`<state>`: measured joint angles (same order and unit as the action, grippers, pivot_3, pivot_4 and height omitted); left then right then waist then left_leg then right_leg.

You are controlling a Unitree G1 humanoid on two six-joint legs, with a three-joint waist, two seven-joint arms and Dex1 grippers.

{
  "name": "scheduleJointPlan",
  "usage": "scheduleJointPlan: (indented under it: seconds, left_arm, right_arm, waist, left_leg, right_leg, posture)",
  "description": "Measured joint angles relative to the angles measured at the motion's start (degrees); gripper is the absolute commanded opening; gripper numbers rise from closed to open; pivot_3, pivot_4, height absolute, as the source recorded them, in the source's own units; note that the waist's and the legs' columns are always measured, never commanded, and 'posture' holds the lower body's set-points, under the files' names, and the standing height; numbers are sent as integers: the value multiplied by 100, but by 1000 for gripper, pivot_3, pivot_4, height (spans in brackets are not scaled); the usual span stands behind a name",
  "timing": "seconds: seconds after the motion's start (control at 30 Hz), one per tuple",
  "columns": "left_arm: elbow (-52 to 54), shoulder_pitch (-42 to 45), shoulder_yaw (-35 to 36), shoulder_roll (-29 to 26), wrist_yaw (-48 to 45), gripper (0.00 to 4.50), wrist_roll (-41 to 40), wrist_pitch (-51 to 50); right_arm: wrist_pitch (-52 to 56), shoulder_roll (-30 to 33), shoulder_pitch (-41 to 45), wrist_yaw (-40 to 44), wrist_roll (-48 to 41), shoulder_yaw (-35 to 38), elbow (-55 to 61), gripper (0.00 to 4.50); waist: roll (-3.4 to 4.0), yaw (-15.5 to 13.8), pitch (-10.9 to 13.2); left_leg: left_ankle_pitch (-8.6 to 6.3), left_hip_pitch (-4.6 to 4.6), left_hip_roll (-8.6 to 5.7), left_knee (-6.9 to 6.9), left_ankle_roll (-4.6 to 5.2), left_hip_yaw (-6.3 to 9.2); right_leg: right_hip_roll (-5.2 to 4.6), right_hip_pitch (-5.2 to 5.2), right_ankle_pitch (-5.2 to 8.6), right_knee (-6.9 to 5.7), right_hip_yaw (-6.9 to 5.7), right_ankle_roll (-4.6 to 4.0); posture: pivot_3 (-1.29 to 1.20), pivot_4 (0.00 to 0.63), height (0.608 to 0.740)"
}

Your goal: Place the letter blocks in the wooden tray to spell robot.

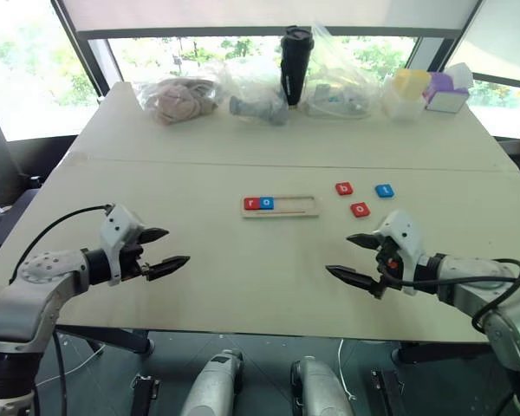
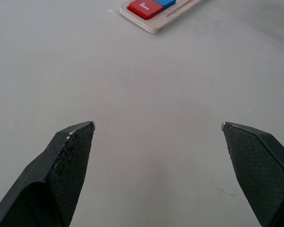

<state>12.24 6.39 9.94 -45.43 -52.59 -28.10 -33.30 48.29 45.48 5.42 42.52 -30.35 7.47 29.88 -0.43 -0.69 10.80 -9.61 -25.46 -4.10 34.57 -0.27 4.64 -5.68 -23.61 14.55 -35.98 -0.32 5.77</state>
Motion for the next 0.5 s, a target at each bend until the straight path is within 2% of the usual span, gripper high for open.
scheduleJointPlan:
  seconds: [0.5]
  left_arm:
    - [-137,166,-22,8,-82,4500,97,126]
  right_arm:
    - [-34,-38,30,-161,19,-11,-33,4472]
  waist:
    - [0,0,0]
  left_leg:
    - [0,0,0,-3,0,0]
  right_leg:
    - [1,-2,0,0,0,0]
  posture:
    - [0,150,740]
